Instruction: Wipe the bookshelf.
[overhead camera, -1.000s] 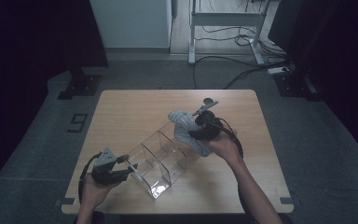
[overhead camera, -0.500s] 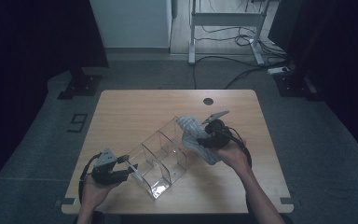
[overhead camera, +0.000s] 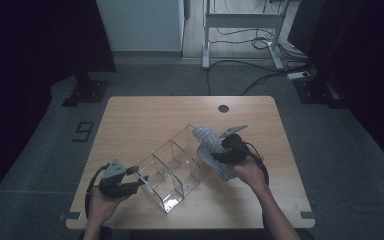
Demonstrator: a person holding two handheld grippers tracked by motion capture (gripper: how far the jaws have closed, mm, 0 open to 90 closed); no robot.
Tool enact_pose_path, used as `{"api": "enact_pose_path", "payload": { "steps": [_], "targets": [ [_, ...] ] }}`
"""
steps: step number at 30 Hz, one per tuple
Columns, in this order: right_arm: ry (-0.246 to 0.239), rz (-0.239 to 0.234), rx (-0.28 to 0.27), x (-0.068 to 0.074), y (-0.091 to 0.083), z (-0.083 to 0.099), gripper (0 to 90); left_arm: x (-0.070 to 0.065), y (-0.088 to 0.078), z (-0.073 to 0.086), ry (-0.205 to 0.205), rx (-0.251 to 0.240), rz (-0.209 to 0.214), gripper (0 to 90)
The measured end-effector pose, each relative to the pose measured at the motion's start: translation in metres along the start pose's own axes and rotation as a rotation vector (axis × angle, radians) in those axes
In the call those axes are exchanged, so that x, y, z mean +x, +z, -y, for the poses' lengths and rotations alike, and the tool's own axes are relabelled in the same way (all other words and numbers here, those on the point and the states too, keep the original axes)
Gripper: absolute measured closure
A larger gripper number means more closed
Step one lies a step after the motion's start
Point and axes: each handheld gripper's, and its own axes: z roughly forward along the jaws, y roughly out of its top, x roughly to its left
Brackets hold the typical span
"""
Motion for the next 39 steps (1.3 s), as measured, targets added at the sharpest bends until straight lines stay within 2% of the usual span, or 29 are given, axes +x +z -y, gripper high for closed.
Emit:
{"api": "enact_pose_path", "payload": {
  "steps": [18, 21, 23, 30, 36, 39],
  "targets": [
    [0.023, 0.022, 0.027, -0.002, 0.026, 0.018, 64.4, -0.001, 0.002, 0.0, -0.011, -0.001, -0.006, 43.3],
    [0.026, 0.034, 0.039, -0.003, 0.033, 0.023, 64.3, -0.001, 0.002, 0.0, -0.014, -0.001, -0.007, 43.2],
    [0.025, 0.048, 0.068, -0.004, 0.04, 0.028, 64.1, -0.001, 0.003, 0.0, -0.015, -0.002, -0.008, 43.2],
    [0.053, 0.025, 0.07, -0.009, 0.054, 0.036, 63.4, -0.001, 0.003, 0.0, -0.019, -0.002, -0.008, 43.1],
    [0.063, 0.01, 0.103, -0.011, 0.068, 0.044, 63.2, -0.001, 0.003, 0.0, -0.021, -0.003, -0.008, 43.0],
    [0.07, 0.006, 0.103, -0.011, 0.068, 0.045, 63.1, -0.001, 0.003, 0.0, -0.021, -0.003, -0.007, 42.9]
  ]
}}
